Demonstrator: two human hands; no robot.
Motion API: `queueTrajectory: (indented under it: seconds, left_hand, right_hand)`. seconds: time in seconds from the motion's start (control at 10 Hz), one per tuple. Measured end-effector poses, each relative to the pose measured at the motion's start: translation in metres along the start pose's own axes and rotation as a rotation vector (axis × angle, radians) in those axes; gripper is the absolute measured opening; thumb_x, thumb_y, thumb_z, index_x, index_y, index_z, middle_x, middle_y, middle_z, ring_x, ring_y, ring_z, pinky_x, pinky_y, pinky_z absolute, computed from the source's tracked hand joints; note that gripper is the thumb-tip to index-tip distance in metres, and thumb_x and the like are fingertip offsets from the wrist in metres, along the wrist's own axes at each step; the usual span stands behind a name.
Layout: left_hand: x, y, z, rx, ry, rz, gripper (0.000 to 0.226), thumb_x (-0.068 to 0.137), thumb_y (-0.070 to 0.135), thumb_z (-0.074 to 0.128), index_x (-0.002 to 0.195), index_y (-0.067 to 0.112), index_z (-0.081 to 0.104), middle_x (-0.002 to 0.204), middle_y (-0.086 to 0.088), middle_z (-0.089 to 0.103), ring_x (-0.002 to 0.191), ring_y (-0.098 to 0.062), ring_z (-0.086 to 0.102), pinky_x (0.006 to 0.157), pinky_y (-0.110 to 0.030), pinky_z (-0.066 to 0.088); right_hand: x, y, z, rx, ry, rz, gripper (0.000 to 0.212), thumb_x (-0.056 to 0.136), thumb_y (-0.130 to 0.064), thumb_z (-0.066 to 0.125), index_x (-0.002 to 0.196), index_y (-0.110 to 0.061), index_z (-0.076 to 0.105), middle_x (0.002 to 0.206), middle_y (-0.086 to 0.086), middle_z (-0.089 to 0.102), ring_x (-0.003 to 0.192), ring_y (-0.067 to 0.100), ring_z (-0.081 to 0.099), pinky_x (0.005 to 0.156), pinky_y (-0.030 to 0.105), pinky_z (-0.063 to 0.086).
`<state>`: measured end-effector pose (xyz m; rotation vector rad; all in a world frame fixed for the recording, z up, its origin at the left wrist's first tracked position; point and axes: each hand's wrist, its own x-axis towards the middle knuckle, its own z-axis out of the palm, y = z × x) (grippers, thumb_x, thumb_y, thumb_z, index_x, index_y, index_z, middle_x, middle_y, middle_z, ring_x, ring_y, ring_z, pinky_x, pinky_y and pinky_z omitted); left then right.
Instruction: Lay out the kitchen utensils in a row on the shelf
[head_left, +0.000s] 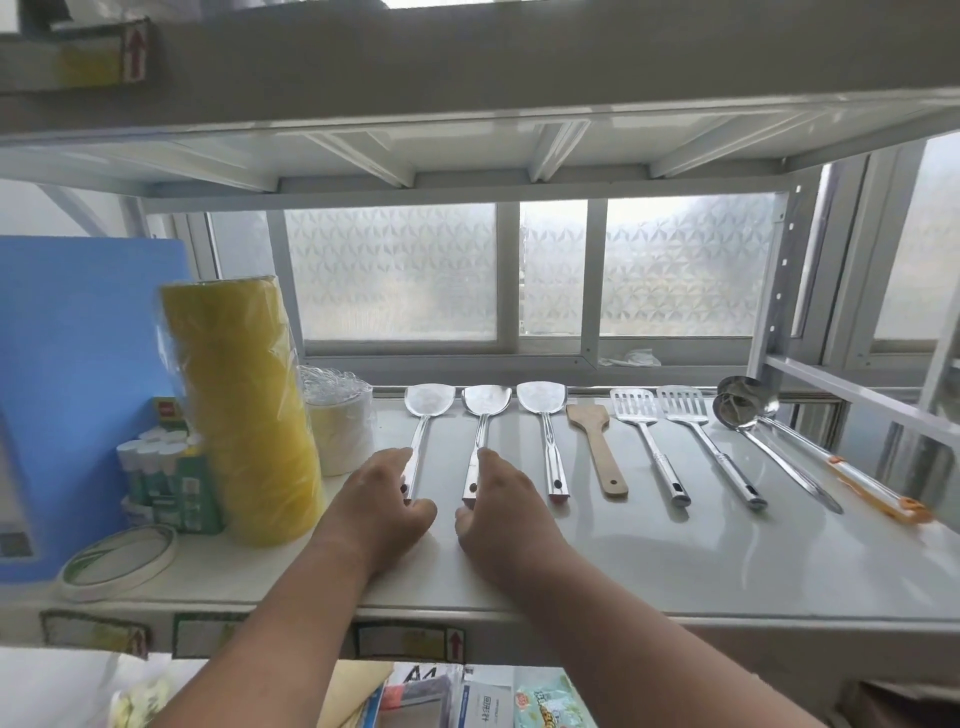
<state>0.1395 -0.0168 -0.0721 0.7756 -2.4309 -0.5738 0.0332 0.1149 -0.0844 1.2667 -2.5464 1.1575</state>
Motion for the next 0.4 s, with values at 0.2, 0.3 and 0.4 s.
queueTrajectory:
  seconds: [0.2, 0.3, 0.4]
  left_hand:
    - [-0.003, -0.007, -0.004, -0.111, 0.092, 0.064, 0.056, 0.080, 0.014, 0.074, 0.135, 0.011, 0.065, 0.129, -0.002, 0.065, 0.118, -0.021, 0.062, 0.095, -0.026, 0.041]
    - [-0.005, -0.014, -0.005, -0.103, 0.095, 0.121, 0.062, 0.080, 0.015, 0.078, 0.141, 0.013, 0.063, 0.138, -0.003, 0.063, 0.127, -0.021, 0.059, 0.105, -0.024, 0.040]
    - [-0.012, -0.019, -0.012, -0.062, 0.031, 0.034, 0.067, 0.085, 0.025, 0.081, 0.148, 0.019, 0.058, 0.145, -0.002, 0.058, 0.133, -0.020, 0.055, 0.111, -0.030, 0.041]
  right_hand:
    - [-0.023, 0.000, -0.020, -0.031, -0.100, -0.058, 0.081, 0.095, -0.023, 0.064, 0.161, -0.014, 0.018, 0.161, 0.006, 0.031, 0.148, 0.024, 0.032, 0.120, 0.028, 0.022]
    - [-0.042, 0.011, -0.045, -0.049, -0.178, -0.029, 0.086, 0.094, -0.034, 0.068, 0.162, -0.018, 0.019, 0.164, 0.003, 0.030, 0.151, 0.019, 0.029, 0.120, 0.026, 0.019]
    - [-0.060, 0.022, -0.078, -0.051, -0.231, 0.007, 0.067, 0.091, -0.036, 0.072, 0.151, -0.022, 0.045, 0.127, 0.000, 0.061, 0.122, 0.017, 0.057, 0.101, 0.023, 0.043]
